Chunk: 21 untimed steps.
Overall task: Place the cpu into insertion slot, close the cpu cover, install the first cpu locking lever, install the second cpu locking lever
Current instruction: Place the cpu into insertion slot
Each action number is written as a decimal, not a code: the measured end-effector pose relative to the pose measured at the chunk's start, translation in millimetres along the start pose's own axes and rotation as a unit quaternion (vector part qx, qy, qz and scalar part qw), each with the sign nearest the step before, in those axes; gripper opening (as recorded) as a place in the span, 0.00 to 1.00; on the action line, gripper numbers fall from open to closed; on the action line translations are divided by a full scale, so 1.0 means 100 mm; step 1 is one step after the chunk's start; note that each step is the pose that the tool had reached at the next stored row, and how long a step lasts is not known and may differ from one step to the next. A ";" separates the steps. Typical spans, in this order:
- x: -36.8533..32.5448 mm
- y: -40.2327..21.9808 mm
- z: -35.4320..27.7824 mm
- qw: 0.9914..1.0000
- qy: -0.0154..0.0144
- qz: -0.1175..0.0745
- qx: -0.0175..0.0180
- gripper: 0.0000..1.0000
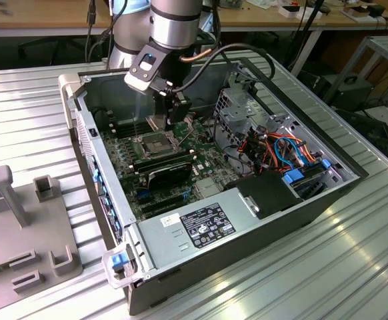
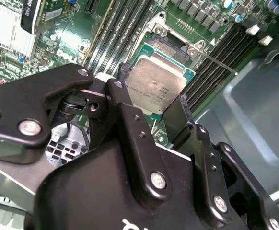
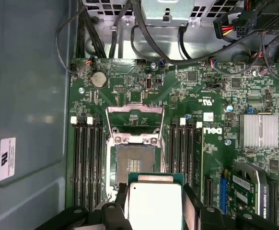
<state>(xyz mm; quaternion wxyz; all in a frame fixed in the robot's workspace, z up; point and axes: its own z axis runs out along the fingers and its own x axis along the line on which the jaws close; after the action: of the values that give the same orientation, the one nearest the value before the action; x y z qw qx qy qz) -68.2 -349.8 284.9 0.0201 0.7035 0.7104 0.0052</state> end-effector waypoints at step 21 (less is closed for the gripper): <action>0.162 0.042 0.330 1.000 -0.001 0.014 0.002 0.54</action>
<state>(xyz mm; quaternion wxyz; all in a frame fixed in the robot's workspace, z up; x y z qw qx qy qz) -63.0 -334.3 251.7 0.0189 0.7137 0.7002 0.0037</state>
